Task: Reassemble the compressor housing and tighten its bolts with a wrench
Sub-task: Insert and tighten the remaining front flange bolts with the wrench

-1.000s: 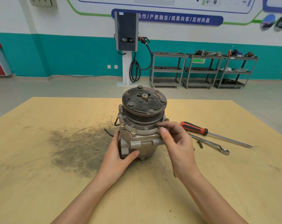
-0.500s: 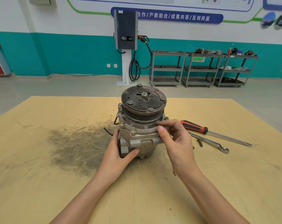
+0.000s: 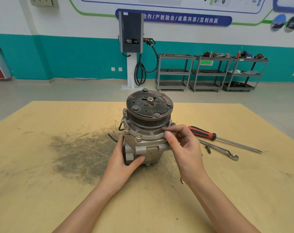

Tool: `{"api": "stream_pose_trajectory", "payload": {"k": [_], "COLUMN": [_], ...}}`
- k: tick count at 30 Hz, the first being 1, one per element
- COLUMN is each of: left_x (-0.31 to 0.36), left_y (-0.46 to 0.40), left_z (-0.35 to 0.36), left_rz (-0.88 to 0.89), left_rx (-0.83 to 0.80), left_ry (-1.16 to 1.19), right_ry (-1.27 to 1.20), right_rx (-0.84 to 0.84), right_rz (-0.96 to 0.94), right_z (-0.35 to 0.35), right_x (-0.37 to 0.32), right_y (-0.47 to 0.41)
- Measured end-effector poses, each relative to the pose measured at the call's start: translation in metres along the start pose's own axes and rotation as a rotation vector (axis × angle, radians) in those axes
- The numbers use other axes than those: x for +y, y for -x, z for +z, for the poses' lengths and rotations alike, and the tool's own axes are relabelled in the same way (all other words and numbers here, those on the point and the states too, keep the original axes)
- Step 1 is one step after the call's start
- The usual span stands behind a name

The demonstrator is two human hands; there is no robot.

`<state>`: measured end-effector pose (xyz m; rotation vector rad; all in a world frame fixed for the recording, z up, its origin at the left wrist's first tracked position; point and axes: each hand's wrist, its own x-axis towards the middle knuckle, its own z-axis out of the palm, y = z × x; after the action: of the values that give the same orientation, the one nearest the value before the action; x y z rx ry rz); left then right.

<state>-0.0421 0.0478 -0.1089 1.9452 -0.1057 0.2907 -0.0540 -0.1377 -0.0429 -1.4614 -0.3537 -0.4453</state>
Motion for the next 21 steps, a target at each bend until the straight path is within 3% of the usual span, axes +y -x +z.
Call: {"api": "stream_pose_trajectory", "payload": {"k": [5, 11, 21], "left_x": [0.0006, 0.0004, 0.0028], "left_y": [0.0003, 0.0000, 0.0015], "left_z": [-0.0005, -0.0008, -0.0015], "left_rz": [0.015, -0.011, -0.022], "left_rx": [-0.005, -0.007, -0.020], "left_ry": [-0.005, -0.018, -0.030], "right_ry": [-0.021, 0.001, 0.049], "right_rx": [0.089, -0.024, 0.009], "right_rz": [0.019, -0.017, -0.006], "right_z": [0.0064, -0.0006, 0.0013], "right_x": [0.0015, 0.0011, 0.0001], "right_y": [-0.0018, 0.0021, -0.0001]}}
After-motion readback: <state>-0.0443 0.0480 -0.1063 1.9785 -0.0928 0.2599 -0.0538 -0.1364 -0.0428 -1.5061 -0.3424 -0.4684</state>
